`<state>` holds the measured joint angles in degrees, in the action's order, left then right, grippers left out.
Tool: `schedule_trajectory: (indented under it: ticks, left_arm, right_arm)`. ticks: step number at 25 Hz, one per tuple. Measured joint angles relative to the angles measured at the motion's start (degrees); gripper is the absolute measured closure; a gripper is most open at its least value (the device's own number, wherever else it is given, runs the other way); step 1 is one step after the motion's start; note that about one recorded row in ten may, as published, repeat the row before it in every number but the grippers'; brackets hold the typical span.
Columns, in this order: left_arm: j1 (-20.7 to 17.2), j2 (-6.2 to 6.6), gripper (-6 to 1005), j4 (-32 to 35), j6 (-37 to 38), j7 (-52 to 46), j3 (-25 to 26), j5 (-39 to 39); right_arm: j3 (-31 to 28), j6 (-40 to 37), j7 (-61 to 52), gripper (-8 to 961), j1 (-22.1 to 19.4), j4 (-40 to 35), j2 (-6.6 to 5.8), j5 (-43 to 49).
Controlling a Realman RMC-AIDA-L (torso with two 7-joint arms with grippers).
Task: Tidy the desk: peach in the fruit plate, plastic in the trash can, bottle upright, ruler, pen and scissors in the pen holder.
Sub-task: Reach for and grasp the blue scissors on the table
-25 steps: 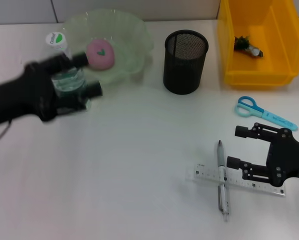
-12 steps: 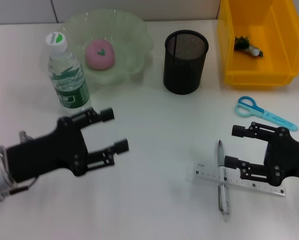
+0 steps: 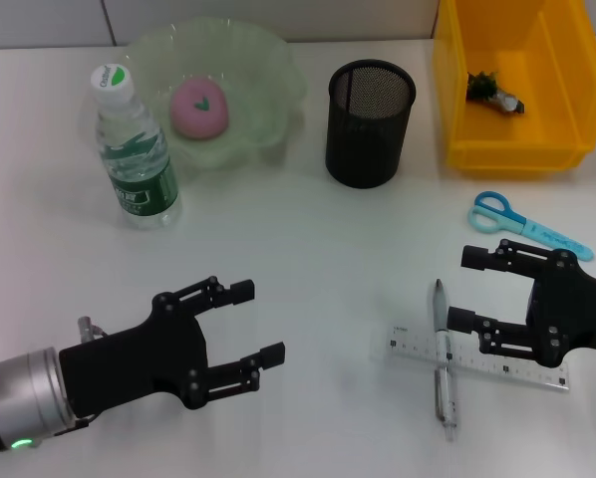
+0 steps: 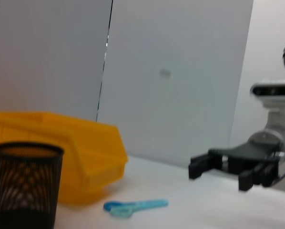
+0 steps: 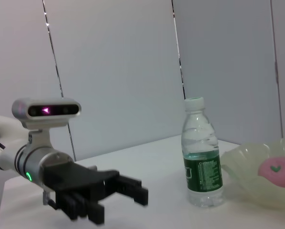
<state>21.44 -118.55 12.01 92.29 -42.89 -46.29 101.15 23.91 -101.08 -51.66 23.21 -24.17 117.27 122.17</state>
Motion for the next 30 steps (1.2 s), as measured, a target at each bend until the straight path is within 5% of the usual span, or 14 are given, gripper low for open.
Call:
schedule_trajectory:
  ticks: [22,30]
  left_arm:
    - [0.5,-0.16,213,-0.8,-1.5,0.1,-1.4,0.0]
    - [0.5,-0.19,214,-0.8,-1.3,0.3,-1.5,0.0]
  right_arm:
    - [0.0,0.7,-1.3,211,0.4,-0.1,0.06,0.0]
    - [1.6,0.8,-17.8,211,2.6,-8.4,-1.06,1.6]
